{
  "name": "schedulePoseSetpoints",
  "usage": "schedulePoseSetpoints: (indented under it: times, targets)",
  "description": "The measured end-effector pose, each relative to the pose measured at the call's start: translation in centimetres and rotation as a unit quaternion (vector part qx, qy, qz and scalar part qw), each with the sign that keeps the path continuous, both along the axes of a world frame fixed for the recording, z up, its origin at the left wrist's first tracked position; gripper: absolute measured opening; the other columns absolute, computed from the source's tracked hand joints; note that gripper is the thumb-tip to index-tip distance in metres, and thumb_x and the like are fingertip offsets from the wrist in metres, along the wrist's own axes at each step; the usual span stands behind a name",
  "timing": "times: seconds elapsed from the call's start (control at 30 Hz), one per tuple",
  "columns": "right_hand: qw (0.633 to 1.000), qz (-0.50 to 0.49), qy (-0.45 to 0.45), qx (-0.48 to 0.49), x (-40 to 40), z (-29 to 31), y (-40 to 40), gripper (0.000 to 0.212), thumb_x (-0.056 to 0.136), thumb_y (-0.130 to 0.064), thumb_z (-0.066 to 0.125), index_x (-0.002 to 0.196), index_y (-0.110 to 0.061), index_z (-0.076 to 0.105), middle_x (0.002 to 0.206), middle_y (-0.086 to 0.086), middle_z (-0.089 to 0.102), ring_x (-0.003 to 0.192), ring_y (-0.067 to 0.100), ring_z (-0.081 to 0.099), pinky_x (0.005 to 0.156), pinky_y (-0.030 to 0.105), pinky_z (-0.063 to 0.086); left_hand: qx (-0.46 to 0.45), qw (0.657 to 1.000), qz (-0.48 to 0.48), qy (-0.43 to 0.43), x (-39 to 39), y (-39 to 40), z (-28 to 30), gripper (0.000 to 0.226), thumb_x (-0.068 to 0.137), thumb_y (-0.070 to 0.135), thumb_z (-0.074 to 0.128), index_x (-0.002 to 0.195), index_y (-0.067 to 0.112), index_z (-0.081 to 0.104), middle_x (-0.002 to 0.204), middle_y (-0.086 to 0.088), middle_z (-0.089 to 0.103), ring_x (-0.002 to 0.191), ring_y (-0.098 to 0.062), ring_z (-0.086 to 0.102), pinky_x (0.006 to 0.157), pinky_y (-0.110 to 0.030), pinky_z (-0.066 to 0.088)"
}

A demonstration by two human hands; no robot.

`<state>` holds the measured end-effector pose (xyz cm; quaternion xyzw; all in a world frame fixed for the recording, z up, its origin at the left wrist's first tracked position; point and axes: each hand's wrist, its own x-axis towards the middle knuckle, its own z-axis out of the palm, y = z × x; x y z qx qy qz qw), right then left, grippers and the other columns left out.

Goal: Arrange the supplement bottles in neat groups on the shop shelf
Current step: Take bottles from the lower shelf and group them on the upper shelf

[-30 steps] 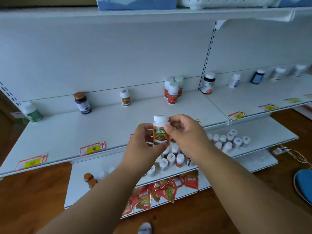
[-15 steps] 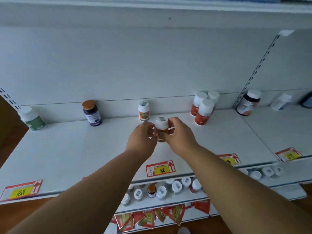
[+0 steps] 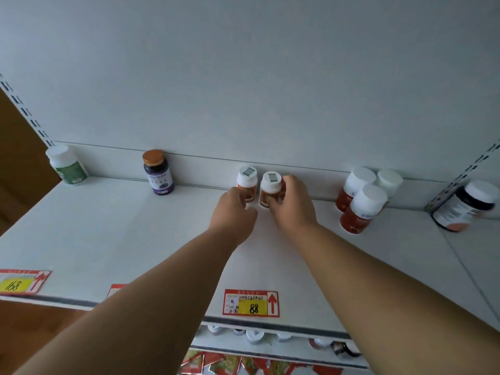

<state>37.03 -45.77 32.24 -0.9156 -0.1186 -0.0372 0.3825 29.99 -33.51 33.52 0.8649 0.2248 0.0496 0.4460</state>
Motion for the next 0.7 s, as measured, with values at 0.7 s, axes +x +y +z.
schedulePoseSetpoints:
  times: [0.7]
  targets:
    - [0.998, -0.046, -0.002, -0.042, -10.1, 4.5, 0.9, 0.053, 0.089, -0.034, 0.07, 0.134, -0.023, 0.044, 0.131, -0.001, 0.052, 0.116, 0.016, 0.056, 0.096, 0.032, 0.052, 0.136, 0.976, -0.146, -0.086, -5.9, 2.1, 3.1, 0.037, 0.091, 0.024, 0.063, 0.126, 0.025, 0.051, 0.121, 0.008, 0.058, 0.099, -0.01, 0.059, 0.081, -0.025, 0.05]
